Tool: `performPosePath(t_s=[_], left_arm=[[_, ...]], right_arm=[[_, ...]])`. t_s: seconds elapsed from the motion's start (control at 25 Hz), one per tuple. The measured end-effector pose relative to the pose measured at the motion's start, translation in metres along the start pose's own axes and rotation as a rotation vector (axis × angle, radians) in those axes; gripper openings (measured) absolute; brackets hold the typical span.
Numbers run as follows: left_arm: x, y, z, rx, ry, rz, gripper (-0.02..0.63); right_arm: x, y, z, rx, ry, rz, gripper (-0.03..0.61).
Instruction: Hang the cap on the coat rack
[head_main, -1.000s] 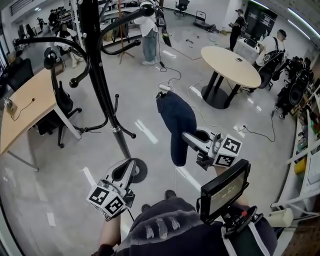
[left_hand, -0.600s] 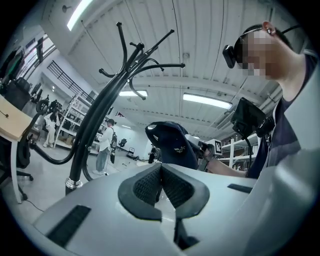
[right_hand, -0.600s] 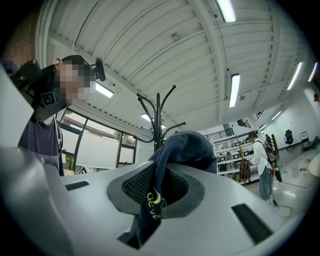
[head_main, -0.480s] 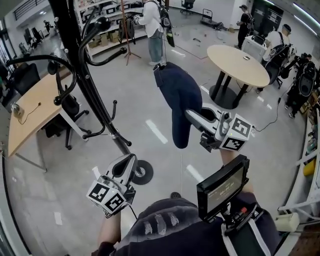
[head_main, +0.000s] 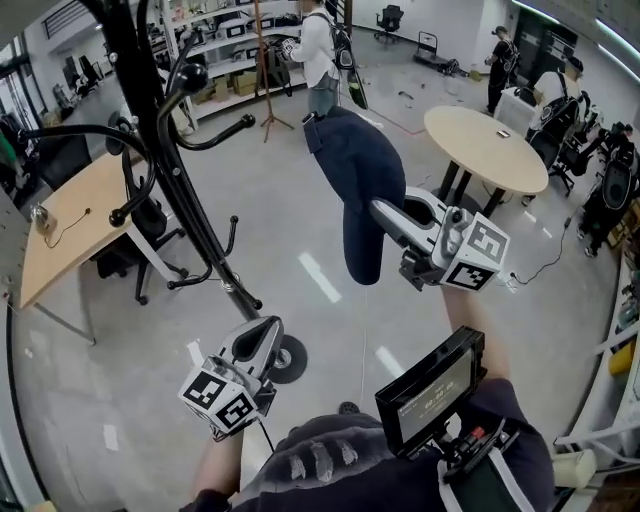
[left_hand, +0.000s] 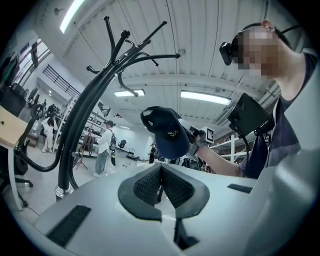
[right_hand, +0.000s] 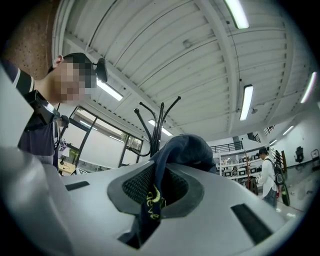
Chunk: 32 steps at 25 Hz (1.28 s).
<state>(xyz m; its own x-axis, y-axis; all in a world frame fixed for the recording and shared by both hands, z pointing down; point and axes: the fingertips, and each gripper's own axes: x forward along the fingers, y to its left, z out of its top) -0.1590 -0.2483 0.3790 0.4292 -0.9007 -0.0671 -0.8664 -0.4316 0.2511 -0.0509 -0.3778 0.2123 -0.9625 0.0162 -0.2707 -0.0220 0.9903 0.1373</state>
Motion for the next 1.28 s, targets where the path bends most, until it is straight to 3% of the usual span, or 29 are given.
performPosePath(t_s=[0.24, 0.6, 1.04, 1.28], left_arm=[[0.000, 0.004, 0.012, 0.022, -0.062, 0.017, 0.008], [-0.005, 0.017, 0.040, 0.071, -0.128, 0.023, 0.008], [0.007, 0.019, 0.035, 0.072, -0.101, 0.039, 0.008], [0.007, 0.028, 0.039, 0.073, -0.117, 0.064, 0.008]], right_arm=[[0.020, -0.019, 0.040, -0.109, 0.008, 0.033, 0.031], [0.055, -0.040, 0.079, -0.179, -0.021, 0.026, 0.027], [0.079, -0.086, 0.119, -0.352, -0.073, -0.037, 0.017], [0.095, -0.099, 0.155, -0.366, -0.138, -0.028, 0.017]])
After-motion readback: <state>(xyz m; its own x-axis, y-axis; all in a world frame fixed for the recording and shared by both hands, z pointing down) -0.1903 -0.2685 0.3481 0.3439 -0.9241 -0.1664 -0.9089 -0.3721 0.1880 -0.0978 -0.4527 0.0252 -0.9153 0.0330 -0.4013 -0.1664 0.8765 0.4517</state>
